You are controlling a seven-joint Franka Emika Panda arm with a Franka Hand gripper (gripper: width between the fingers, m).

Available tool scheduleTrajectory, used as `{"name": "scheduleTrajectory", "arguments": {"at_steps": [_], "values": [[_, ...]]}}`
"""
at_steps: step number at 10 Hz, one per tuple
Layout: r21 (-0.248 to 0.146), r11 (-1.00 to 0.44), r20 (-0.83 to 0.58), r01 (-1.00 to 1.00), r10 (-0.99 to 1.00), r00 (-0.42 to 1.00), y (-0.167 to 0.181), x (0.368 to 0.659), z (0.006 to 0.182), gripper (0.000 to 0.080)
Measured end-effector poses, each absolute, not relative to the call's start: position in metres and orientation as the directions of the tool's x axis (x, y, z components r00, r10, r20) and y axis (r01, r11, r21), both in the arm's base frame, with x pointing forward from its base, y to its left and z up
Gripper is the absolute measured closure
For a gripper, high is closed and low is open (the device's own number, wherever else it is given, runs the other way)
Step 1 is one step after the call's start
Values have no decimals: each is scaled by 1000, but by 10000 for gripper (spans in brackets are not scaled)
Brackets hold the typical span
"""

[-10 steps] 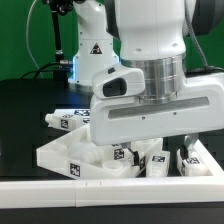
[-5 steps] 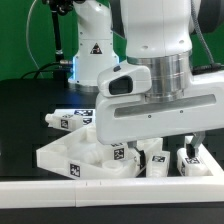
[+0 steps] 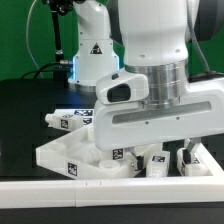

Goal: Assemble one leg

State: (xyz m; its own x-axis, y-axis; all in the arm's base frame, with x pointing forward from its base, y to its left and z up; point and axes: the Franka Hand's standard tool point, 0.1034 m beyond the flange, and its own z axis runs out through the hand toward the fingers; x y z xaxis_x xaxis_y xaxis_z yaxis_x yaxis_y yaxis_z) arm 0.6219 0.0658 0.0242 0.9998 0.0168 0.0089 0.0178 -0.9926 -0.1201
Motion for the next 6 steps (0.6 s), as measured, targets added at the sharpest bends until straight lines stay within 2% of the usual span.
{"name": "scheduleTrajectory", "arguments": {"at_steps": [6], "values": [[-111,-993,15,45,44,999,54,618,17,150]]}}
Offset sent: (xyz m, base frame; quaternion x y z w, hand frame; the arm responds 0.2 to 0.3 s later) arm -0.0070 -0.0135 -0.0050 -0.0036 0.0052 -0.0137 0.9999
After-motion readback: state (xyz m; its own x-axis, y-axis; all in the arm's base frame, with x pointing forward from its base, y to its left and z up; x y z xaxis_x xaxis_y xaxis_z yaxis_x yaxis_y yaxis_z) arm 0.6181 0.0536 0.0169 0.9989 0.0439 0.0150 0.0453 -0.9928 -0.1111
